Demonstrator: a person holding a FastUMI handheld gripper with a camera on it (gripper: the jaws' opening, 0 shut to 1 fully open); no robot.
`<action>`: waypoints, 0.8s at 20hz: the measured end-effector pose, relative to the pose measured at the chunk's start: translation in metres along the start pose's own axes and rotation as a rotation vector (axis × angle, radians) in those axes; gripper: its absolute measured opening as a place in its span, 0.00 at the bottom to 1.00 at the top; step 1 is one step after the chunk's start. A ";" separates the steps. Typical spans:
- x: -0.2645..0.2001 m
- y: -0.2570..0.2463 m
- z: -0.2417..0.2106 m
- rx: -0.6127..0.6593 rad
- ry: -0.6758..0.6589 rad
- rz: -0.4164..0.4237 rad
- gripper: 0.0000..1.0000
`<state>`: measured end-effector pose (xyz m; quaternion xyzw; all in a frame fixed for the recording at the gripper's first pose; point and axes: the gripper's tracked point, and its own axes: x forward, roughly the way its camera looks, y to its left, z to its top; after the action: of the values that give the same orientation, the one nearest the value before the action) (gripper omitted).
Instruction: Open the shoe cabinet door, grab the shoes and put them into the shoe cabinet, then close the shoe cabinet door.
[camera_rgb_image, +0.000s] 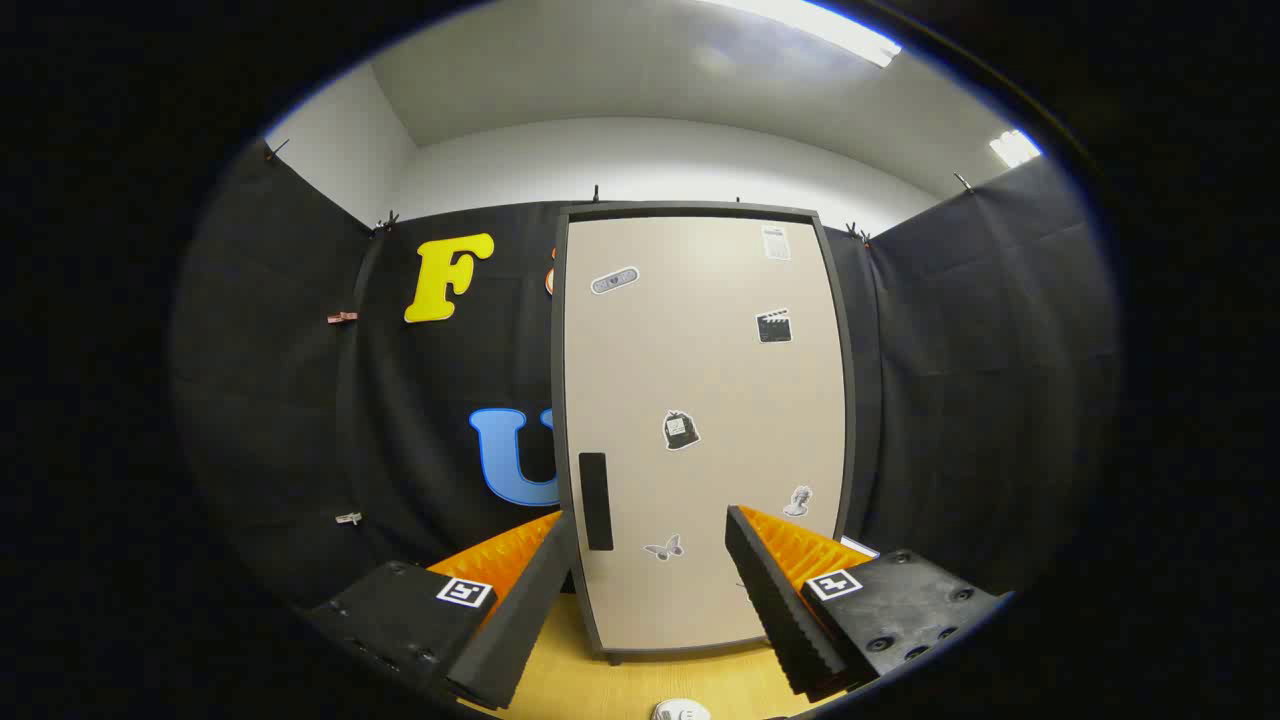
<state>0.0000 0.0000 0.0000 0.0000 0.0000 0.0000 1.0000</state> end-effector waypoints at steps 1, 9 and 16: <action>0.001 0.001 -0.001 0.000 0.002 -0.002 0.98; 0.016 0.003 -0.010 0.024 0.025 -0.006 0.98; 0.034 0.021 -0.022 -0.002 0.046 0.011 0.98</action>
<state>0.0343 0.0214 -0.0223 -0.0010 0.0231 0.0054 0.9997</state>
